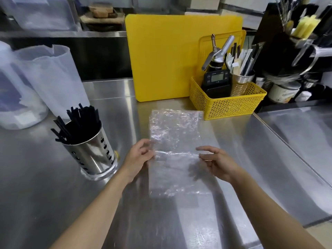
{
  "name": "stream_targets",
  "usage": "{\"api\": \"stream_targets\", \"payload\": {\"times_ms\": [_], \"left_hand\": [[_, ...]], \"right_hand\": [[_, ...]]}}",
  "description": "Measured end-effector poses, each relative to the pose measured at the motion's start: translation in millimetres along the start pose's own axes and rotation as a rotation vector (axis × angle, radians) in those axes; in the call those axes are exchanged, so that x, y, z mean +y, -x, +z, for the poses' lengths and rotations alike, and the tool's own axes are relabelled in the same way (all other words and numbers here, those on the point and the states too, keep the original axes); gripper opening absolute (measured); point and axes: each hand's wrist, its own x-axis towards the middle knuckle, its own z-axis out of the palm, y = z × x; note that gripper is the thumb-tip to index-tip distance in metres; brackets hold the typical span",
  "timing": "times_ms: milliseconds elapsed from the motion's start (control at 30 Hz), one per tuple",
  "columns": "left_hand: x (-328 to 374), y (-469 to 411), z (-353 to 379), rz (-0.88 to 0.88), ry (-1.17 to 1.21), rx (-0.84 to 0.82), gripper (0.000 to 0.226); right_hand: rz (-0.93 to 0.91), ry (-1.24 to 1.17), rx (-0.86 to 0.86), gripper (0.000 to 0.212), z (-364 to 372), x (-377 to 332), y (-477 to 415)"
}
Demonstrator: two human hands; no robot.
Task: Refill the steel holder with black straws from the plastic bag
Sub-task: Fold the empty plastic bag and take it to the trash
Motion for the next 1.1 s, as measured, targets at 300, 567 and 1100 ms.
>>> {"api": "stream_targets", "payload": {"times_ms": [300, 567, 1100], "left_hand": [[4, -5, -5, -0.041, 0.294, 0.113, 0.035], [-3, 6, -4, -0.420, 0.017, -0.180, 0.071], [1, 10, -13, -0.360, -0.275, -0.269, 0.034]], "right_hand": [[-0.041, 0.024, 0.036, 0.046, 3, 0, -1], [-0.116, 0.124, 0.021, 0.045, 18, 1, -12], [-0.060, 0.281, -0.184, 0.026, 17, -1, -5]]}}
